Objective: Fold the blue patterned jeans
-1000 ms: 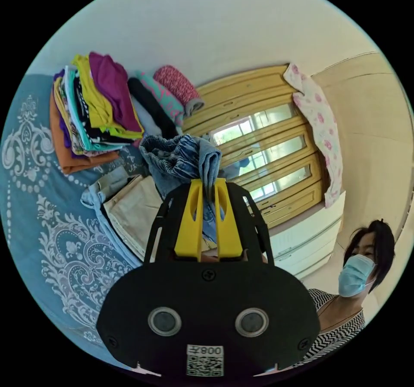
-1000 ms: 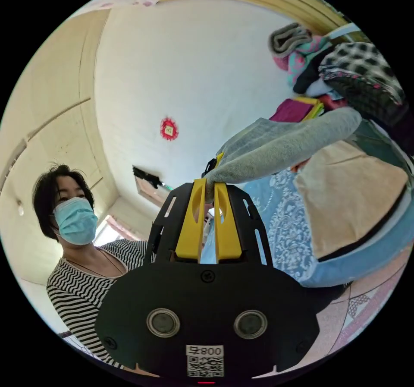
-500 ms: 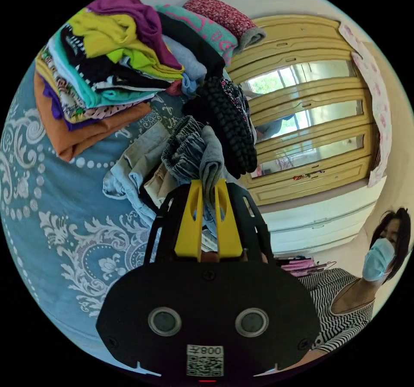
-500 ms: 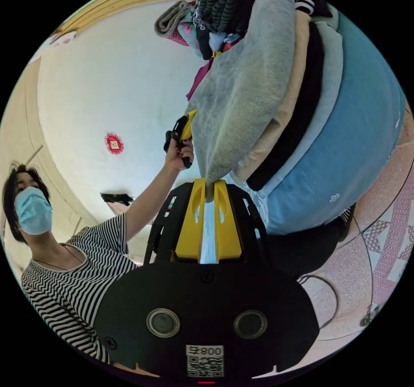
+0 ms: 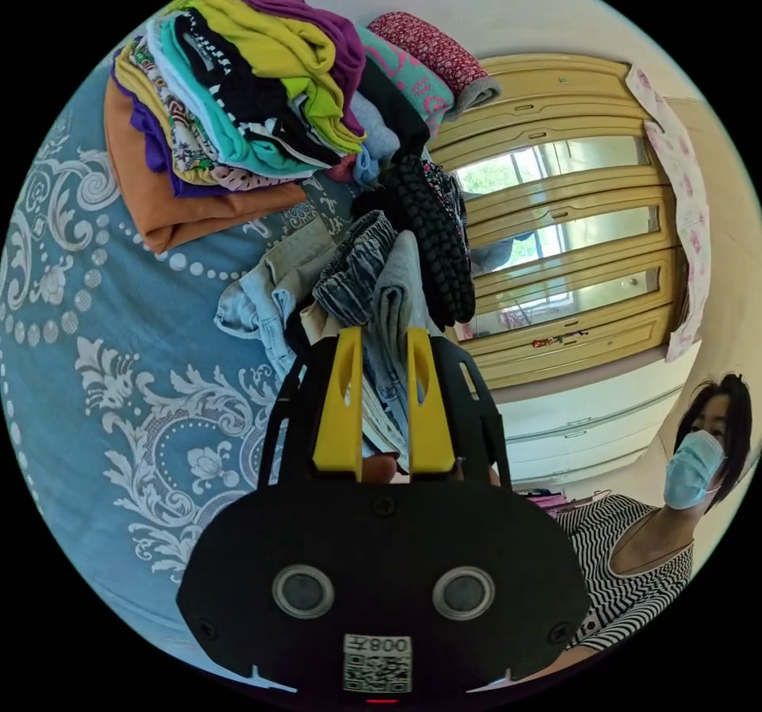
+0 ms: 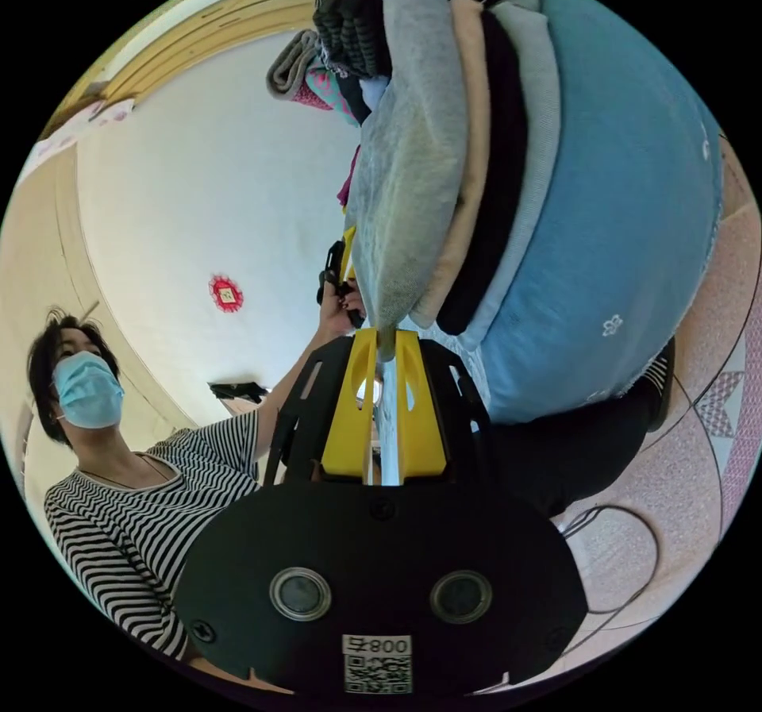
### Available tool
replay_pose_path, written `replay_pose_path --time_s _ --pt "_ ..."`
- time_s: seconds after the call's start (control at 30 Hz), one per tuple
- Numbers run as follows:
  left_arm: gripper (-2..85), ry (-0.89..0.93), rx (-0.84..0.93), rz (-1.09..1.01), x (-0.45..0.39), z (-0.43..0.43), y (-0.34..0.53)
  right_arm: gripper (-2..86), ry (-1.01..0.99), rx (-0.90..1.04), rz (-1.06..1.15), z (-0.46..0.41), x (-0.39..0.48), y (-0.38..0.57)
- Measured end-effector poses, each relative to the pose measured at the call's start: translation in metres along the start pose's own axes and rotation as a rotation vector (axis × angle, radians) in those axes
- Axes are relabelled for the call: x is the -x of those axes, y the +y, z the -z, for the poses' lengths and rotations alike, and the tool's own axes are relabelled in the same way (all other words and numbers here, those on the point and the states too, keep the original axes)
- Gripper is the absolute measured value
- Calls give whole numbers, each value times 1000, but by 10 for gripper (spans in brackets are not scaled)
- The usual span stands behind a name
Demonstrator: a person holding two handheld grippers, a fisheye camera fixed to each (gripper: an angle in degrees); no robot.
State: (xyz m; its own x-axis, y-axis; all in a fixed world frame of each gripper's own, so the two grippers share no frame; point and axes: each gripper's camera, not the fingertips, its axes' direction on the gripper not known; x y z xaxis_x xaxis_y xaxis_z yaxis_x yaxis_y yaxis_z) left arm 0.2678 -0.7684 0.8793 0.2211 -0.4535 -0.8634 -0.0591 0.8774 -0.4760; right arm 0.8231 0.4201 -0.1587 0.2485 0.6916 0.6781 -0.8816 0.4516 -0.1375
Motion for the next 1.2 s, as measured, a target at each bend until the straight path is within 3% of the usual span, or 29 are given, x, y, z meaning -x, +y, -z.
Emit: replay_pose_path --time_s 0.2,0.27,0.43,0.5,0.57,0.67,0.83,1.2 --pt "69 -121 -179 -57 -35 10 11 2 98 -108 45 27 32 -6" --pt "52 -138 -199 -169 -64 4 14 1 168 -137 108 29 54 -13" --pt "19 -292 -86 -372 -121 -46 1 0 401 -90 405 -16 135 -61" --pt "11 -388 -39 -380 -130 -70 -7 0 526 -28 554 -65 172 -97" --pt "5 -597 15 -343 -130 -102 -16 0 634 -3 653 -107 193 -122" --pt "3 -680 84 -353 -126 -133 -20 0 793 51 707 -175 208 -164" --pt "1 -702 82 -364 -123 -154 -18 0 981 170 713 -259 199 -211" --pt "1 -694 50 -327 -126 -172 -8 0 1049 204 727 -314 214 -238"
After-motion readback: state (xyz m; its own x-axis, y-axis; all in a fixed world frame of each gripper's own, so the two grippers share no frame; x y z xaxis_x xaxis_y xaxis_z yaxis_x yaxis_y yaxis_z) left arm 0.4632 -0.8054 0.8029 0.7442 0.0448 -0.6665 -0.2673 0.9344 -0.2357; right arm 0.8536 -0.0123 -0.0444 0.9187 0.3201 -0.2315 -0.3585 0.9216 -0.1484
